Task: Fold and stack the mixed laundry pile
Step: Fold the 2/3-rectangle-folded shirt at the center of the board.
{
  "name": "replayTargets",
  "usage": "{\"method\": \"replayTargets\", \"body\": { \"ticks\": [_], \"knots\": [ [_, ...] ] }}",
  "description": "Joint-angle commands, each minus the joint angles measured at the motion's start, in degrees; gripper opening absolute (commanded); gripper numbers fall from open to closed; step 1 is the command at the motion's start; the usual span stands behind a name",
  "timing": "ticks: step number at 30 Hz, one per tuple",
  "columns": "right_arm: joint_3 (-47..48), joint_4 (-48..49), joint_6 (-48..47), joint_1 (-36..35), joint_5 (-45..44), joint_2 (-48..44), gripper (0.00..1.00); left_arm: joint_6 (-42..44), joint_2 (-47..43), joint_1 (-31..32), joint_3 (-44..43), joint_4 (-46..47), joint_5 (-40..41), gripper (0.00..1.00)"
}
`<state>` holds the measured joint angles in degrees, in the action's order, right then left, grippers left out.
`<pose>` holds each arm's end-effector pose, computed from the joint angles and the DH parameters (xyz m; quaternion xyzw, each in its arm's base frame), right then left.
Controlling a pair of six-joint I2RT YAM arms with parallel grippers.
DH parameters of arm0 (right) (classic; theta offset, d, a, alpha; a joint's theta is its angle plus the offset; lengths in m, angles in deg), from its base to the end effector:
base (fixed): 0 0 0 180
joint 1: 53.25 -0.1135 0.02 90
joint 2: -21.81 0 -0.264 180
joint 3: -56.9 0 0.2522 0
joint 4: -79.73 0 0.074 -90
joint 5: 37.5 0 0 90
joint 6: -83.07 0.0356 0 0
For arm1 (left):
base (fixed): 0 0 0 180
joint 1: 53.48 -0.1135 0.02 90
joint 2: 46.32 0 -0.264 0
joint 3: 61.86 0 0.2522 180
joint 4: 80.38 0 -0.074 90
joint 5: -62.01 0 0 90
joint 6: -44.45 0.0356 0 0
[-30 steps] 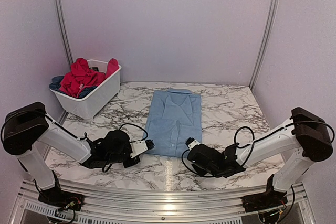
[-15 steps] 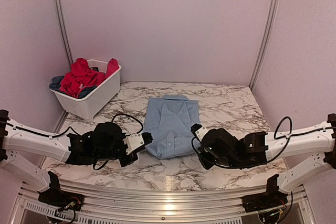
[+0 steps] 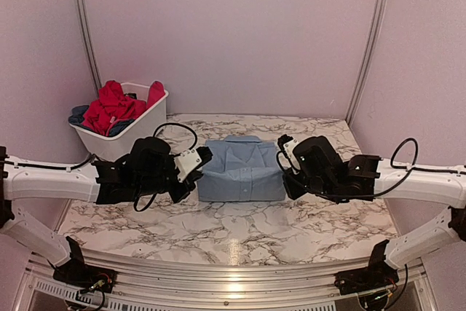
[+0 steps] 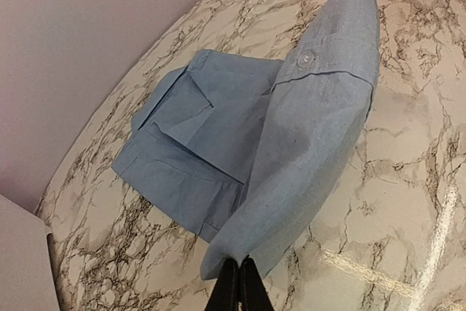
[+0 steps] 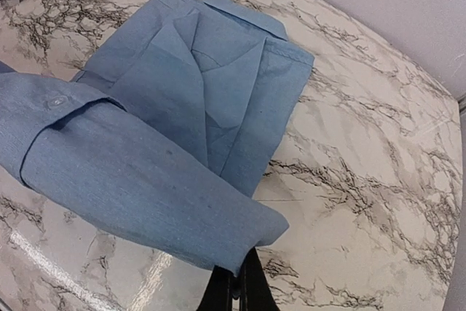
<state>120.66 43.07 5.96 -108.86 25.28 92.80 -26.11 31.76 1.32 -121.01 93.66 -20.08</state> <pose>0.1605 0.2056 0.2581 -0.2399 0.8664 0.0352 0.4365 0.1787 -0.2449 0.2440 0.4779 0.6929 -0.1076 0.5291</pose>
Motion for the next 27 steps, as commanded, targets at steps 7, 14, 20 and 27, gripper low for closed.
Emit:
{"method": "replayTargets", "body": {
  "ticks": [7,14,20,27],
  "knots": [
    [4.12,9.19,-8.54,13.94,11.82,6.89,0.00,-2.04,10.14,-8.46,-10.87,-2.48,-4.57,0.00],
    [12.04,13.31,-12.79,21.71,20.09,19.17,0.00,-3.39,21.46,-13.49,-22.18,-5.71,-9.61,0.00],
    [18.97,17.19,-15.23,27.24,25.16,33.93,0.00,-9.09,36.28,-17.65,-35.07,-11.16,-12.95,0.00],
    [24.22,18.39,-15.13,28.56,29.47,47.70,0.00,-12.86,51.30,-19.30,-46.88,-18.09,-15.88,0.00]
  ]
}}
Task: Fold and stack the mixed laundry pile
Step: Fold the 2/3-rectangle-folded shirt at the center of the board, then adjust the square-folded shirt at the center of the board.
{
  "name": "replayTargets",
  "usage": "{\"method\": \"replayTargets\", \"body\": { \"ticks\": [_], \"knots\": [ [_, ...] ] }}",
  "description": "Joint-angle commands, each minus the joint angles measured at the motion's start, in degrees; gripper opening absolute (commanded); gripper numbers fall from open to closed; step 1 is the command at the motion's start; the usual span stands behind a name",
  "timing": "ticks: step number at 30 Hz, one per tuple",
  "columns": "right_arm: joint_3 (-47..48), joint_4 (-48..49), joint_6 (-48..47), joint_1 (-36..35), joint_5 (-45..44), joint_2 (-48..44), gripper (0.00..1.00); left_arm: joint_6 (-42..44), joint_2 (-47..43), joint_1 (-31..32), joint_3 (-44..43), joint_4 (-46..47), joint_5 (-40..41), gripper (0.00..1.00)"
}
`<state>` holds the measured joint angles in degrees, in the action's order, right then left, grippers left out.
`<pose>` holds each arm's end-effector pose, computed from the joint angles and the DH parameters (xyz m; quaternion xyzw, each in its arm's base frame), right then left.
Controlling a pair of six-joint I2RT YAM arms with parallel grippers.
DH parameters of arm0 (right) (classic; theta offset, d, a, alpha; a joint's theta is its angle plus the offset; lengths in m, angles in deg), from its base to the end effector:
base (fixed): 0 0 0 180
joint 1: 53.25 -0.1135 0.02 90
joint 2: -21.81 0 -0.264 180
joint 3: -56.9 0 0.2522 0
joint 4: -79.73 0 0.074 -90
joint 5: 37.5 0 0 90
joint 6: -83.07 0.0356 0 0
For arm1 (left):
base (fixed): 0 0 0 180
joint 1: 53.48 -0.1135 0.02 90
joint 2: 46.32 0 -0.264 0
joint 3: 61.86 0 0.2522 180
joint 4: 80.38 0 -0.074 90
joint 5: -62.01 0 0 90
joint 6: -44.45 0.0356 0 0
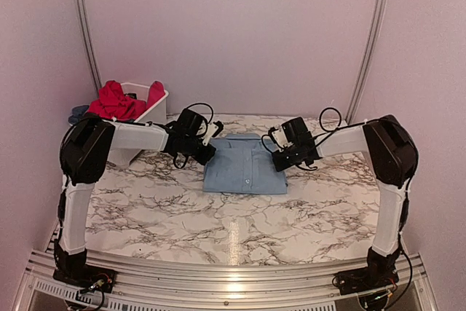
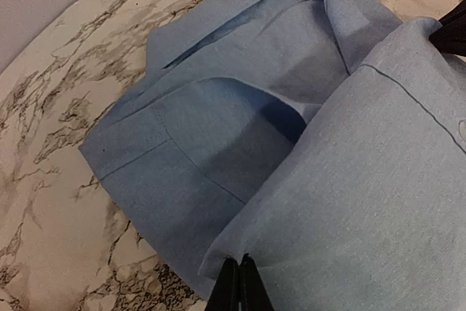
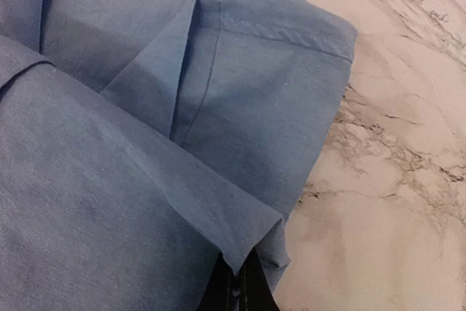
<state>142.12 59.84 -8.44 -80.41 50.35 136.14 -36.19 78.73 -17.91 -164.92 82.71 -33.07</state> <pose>0.3752 0.1910 0.1487 -0.2255 0.9090 0.0606 0.3453 0.3973 -0.2880 0.1665 0.3621 0.8256 -0.1366 0.4106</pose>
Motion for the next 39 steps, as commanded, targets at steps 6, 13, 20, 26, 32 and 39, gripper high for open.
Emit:
{"method": "replayTargets", "body": {
  "ticks": [6,13,20,26,32,39],
  "knots": [
    [-3.53,2.37,0.97,-1.23,6.44,0.54,0.00,-4.85,-0.04,0.02,6.28,-4.69,-3.18,0.00],
    [-17.49,0.96,11.01,-10.11,9.61,-11.95,0.00,-3.84,-13.57,0.64,24.49,-1.34,-6.22,0.08],
    [-16.84,-6.41,13.72,-8.00,10.58,-24.83,0.49,0.29,-30.53,0.72,30.68,4.27,-2.49,0.72],
    [-5.51,-5.04,9.36,-0.62,22.94,-21.29,0.38,13.63,-32.78,3.36,27.56,5.09,-13.01,0.79],
    [7.84,-5.96,7.18,-0.58,33.83,-7.80,0.29,25.28,-22.66,7.47,20.02,-0.79,-18.34,0.73],
    [17.22,-2.77,10.12,-0.73,41.57,5.30,0.25,28.49,-13.44,7.83,13.88,-1.99,-19.74,0.62]
  ]
}}
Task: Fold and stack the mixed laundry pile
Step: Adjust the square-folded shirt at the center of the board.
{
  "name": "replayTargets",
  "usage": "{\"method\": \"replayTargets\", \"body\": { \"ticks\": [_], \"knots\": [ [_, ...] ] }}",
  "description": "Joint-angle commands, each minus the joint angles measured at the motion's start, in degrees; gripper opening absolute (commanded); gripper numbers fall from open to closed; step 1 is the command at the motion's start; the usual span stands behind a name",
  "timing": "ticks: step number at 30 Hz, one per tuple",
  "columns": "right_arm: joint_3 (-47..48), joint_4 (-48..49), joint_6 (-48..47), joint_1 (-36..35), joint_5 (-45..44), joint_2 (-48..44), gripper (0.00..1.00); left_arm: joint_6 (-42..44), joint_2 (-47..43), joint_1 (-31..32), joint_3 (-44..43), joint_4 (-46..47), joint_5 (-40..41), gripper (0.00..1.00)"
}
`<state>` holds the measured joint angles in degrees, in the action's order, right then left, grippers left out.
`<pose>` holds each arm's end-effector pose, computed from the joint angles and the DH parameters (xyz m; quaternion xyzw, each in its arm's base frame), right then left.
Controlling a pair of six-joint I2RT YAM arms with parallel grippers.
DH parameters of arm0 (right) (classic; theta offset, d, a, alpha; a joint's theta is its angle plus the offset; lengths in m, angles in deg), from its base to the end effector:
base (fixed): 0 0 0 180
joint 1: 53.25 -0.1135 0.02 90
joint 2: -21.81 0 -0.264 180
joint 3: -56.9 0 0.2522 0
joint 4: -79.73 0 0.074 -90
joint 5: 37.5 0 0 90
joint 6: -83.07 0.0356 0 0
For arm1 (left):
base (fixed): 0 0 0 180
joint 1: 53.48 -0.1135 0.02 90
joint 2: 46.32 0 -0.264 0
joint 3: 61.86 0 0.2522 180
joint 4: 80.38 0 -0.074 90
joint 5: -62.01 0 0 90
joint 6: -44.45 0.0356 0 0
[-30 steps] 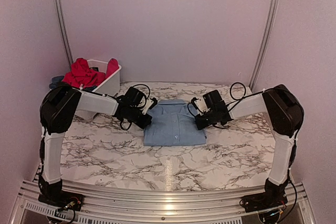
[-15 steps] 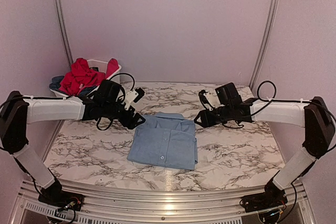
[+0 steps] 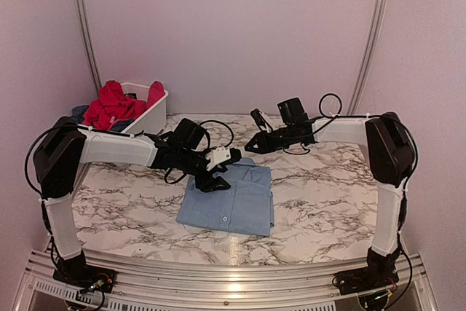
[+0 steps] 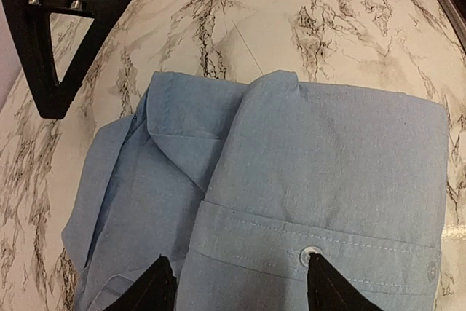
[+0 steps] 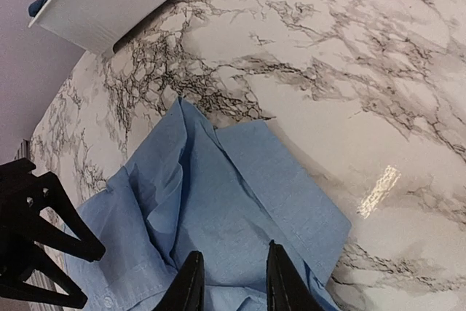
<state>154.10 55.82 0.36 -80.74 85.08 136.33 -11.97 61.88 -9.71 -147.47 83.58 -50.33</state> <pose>0.3890 0.2240 0.2101 -0.2673 0.8404 0.3622 0.3018 0.2931 -0.2995 0.2007 0.6180 0.6378 -0.2117 0.4080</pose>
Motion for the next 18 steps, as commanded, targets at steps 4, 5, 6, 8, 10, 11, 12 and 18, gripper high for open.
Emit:
{"method": "replayTargets", "body": {
  "ticks": [4,5,6,8,10,11,12,18],
  "knots": [
    [9.63,0.88,1.55,-0.85,8.54,10.51,0.23,5.70,7.59,-0.44,-7.10,-5.71,-3.14,0.57],
    [10.50,0.69,1.29,-1.12,8.85,11.50,0.22,5.76,8.15,-0.44,-7.59,-5.79,-3.52,0.56],
    [11.45,0.36,0.99,-1.42,9.01,12.51,0.22,5.79,8.95,-0.48,-8.07,-5.80,-3.75,0.56],
    [12.87,-0.31,0.64,-1.65,9.27,14.24,0.22,5.87,10.61,-0.60,-9.30,-6.06,-4.20,0.54],
    [13.60,-0.44,0.41,-1.69,9.36,16.08,0.21,6.20,12.22,-0.62,-10.34,-6.76,-4.69,0.53],
    [13.92,-0.52,0.28,-1.69,9.08,16.73,0.21,6.23,12.89,-0.65,-10.85,-7.12,-4.76,0.52],
    [14.21,-0.82,-0.04,-1.66,8.88,17.45,0.21,6.30,13.59,-0.62,-11.28,-7.60,-4.88,0.51],
    [14.26,-1.19,-0.77,-1.65,8.50,20.69,0.19,5.89,16.20,-0.65,-12.74,-8.70,-4.87,0.43]
  ]
}}
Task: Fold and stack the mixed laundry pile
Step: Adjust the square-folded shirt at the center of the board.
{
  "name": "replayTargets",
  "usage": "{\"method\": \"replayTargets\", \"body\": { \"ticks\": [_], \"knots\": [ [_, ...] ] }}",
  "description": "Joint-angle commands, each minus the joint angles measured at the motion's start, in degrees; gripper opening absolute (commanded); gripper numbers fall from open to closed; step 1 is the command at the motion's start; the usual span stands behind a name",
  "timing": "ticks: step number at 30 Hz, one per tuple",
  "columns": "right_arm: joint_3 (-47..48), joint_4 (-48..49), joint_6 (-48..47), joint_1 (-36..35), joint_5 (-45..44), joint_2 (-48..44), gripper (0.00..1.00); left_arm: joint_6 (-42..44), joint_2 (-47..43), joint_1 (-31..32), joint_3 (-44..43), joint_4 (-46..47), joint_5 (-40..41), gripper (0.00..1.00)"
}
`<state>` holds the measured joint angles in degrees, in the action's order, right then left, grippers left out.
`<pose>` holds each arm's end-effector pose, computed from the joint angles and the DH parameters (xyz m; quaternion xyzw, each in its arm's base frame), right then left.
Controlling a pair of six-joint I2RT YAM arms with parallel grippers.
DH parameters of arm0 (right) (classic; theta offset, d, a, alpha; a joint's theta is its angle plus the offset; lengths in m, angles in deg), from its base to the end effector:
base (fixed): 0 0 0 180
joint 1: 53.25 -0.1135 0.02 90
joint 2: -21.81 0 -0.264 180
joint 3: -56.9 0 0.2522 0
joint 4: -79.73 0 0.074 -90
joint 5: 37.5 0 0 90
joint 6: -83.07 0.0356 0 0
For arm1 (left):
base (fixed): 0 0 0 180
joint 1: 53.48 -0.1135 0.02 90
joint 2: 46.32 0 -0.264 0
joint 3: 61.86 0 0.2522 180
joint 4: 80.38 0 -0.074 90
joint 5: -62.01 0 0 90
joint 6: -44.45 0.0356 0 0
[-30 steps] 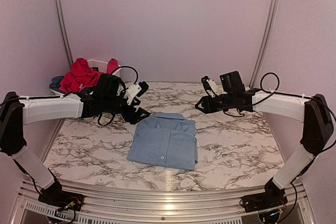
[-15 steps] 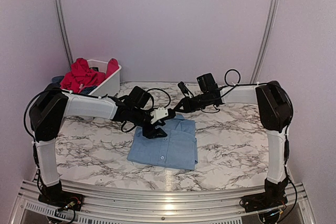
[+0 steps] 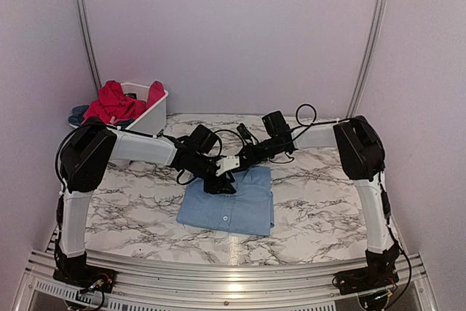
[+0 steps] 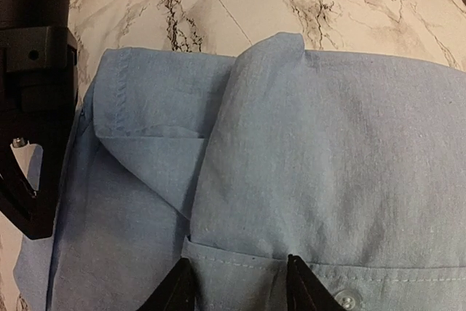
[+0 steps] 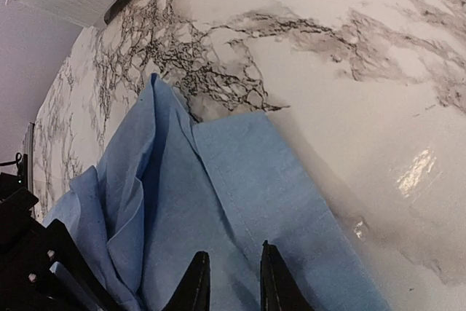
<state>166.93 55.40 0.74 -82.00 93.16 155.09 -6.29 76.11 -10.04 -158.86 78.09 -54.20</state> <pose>0.4279 0.2612 0.1316 -0.2835 0.8364 0.4137 0.2210 0.3244 -0.3288 0.1506 0.6610 0.6252 -0.2238 0.3493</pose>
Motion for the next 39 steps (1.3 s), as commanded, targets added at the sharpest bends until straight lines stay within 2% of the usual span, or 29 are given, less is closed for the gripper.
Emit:
{"method": "replayTargets", "body": {
  "ticks": [1,3,7,10,13,14,26,31,39],
  "knots": [
    [1.38,-0.77,-1.22,-0.40,0.16,2.32,0.19,-0.01,2.22,-0.31,-1.57,-3.41,-0.52,0.44],
    [1.33,-0.92,-1.53,-0.42,-0.01,2.91,0.19,0.18,2.41,-0.29,-1.71,-3.71,-0.20,0.42],
    [1.20,-1.39,-2.22,-0.32,-0.55,3.59,0.19,0.69,1.67,-0.25,-1.58,-4.67,0.07,0.29],
    [1.12,-1.54,-2.54,-0.21,-0.71,3.82,0.19,0.93,-0.25,-0.20,-1.14,-4.87,0.74,0.17],
    [0.65,-1.45,-2.54,-0.18,-0.57,3.84,0.18,1.14,-1.62,-0.26,-1.39,-4.80,1.09,0.01],
    [0.41,-1.44,-2.55,-0.18,-0.36,3.76,0.18,1.30,-2.08,-0.22,-1.44,-4.80,1.35,0.00],
    [-5.21,0.77,-2.36,-0.87,0.55,1.59,0.18,1.43,-8.16,-0.16,-0.12,0.77,8.07,0.00],
    [-5.81,1.27,-2.26,-0.81,1.78,1.49,0.18,3.18,-6.62,-0.26,-1.35,4.63,11.54,0.00],
    [-5.89,2.14,-1.08,0.78,3.47,-1.32,0.19,6.57,-2.13,-1.44,-2.14,9.98,11.33,0.00]
  ]
}}
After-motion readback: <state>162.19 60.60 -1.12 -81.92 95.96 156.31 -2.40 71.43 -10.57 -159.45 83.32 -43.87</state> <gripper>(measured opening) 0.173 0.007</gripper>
